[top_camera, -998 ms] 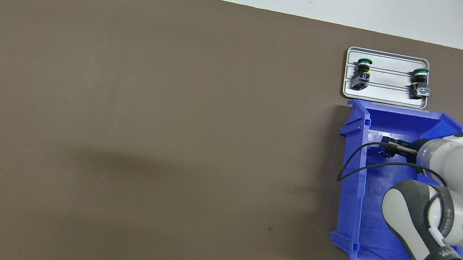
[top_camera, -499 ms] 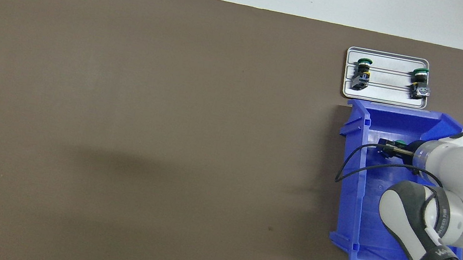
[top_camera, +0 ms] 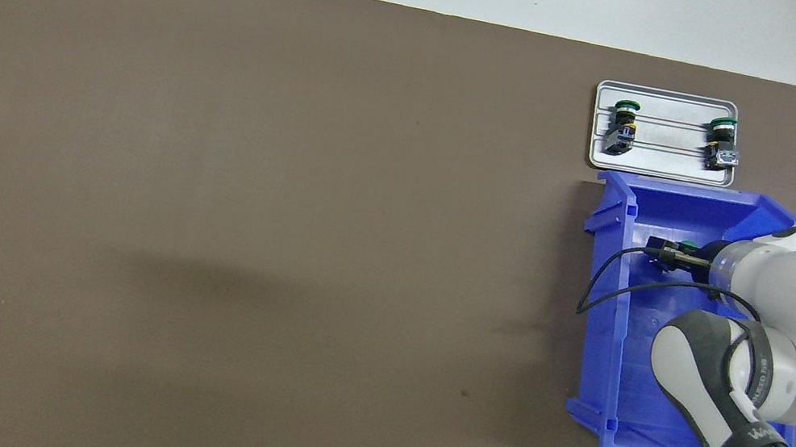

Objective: Place and press button with both arms

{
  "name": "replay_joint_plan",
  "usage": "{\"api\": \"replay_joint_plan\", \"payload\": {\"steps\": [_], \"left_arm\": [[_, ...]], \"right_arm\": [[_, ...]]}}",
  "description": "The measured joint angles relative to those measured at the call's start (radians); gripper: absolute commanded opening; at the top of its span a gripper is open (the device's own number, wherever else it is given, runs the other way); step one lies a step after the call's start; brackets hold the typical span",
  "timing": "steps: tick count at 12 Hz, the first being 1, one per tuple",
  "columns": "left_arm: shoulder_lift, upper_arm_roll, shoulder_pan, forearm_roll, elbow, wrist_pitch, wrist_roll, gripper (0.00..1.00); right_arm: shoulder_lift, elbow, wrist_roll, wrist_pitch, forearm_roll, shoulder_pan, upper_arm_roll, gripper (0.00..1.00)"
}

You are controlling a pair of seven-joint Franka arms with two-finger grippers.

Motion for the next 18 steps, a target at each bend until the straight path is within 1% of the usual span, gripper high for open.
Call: {"api": "replay_joint_plan", "payload": {"steps": [5, 6, 8, 10, 12, 14, 15, 16, 18], "left_arm": [[0.0, 0.0, 0.0, 0.0, 0.0, 0.0, 0.0, 1.0], [0.0, 0.0, 0.0, 0.0, 0.0, 0.0, 0.0, 1.0], [0.0, 0.0, 0.0, 0.0, 0.0, 0.0, 0.0, 1.0], [0.0, 0.0, 0.0, 0.0, 0.0, 0.0, 0.0, 1.0], [0.0, 0.0, 0.0, 0.0, 0.0, 0.0, 0.0, 1.0], [0.0, 0.0, 0.0, 0.0, 0.0, 0.0, 0.0, 1.0], [0.0, 0.0, 0.0, 0.0, 0.0, 0.0, 0.0, 1.0], [0.0, 0.0, 0.0, 0.0, 0.0, 0.0, 0.0, 1.0], [0.0, 0.0, 0.0, 0.0, 0.0, 0.0, 0.0, 1.0]], "right_arm": [[-0.056, 0.078, 0.0, -0.159, 0.0, 0.002, 0.004, 0.91], [-0.073, 0.098, 0.0, -0.21, 0.0, 0.006, 0.006, 0.91], [-0.107, 0.184, 0.0, -0.38, 0.0, 0.018, 0.009, 0.91], [-0.129, 0.324, -0.001, -0.592, 0.0, 0.019, 0.01, 0.91], [-0.134, 0.45, -0.007, -0.766, 0.0, 0.019, 0.011, 0.91], [-0.135, 0.56, -0.021, -0.937, 0.003, 0.033, 0.012, 0.97], [-0.136, 0.6, -0.032, -1.004, 0.004, 0.043, 0.013, 0.99], [-0.137, 0.625, -0.042, -1.045, 0.005, 0.051, 0.015, 0.99], [-0.142, 0.639, -0.057, -1.065, 0.005, 0.055, 0.02, 0.99]]}}
